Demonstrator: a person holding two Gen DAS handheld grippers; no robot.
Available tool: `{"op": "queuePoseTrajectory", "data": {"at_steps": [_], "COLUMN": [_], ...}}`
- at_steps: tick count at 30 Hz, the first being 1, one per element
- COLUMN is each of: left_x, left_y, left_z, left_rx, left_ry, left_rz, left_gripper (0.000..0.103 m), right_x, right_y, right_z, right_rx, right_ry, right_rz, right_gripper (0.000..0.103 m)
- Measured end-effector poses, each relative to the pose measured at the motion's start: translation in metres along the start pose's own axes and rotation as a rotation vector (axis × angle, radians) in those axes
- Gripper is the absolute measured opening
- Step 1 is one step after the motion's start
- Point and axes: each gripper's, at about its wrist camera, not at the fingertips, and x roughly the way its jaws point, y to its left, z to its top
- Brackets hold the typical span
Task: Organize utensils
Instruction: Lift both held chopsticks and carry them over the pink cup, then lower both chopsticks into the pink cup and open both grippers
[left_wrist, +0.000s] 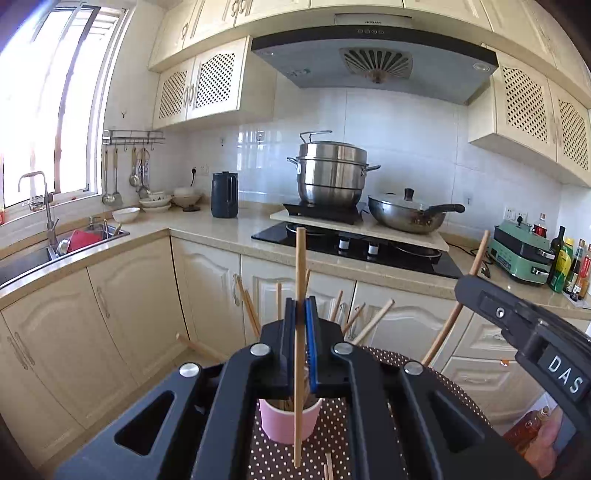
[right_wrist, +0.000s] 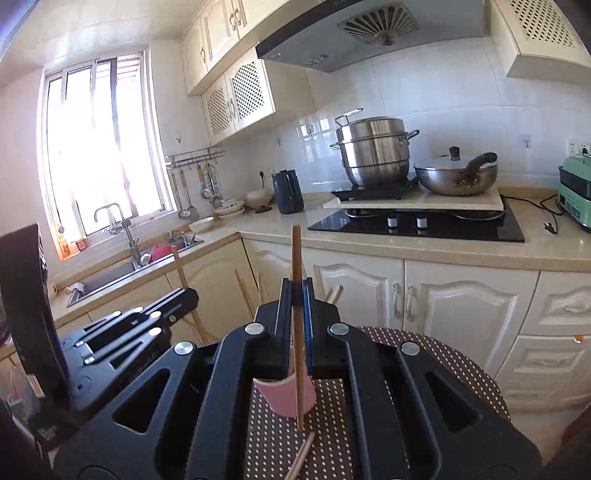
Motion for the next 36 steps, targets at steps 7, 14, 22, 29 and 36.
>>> {"op": "queuePoseTrajectory", "data": {"at_steps": [7, 14, 22, 29, 36], "left_x": [0.013, 0.027, 0.063, 0.070, 0.057], "left_y": [-0.006, 0.000, 0.011, 0.022, 0.040], "left_z": [0.023, 0.032, 0.002, -0.035, -0.049], "left_rx": [0.024, 0.019, 0.012, 0.040, 0.015], "left_ry": [-0.059, -0.147, -0.068, -0.015, 0.040], "left_rz": [0.041, 0.069, 0.075, 0.096, 0.103], "left_gripper": [0.006, 0.006, 0.006, 0.007, 0.018], "right_x": [0.025, 0.051, 0.093, 0.108, 0.087], "right_y": [0.008, 0.012, 0.004, -0.003, -0.007], "right_z": [0.025, 0.028, -0.005, -0.040, -0.054], "right_rx": [-0.017, -0.042, -0.028, -0.007, -0.013], "right_ry": [-0.028, -0.035, 0.087, 0.255, 0.298], "right_rz": [0.024, 0.041, 0.058, 0.084, 0.033], "right_gripper": [0.006, 0.006, 0.006, 0.007, 0.043]}}
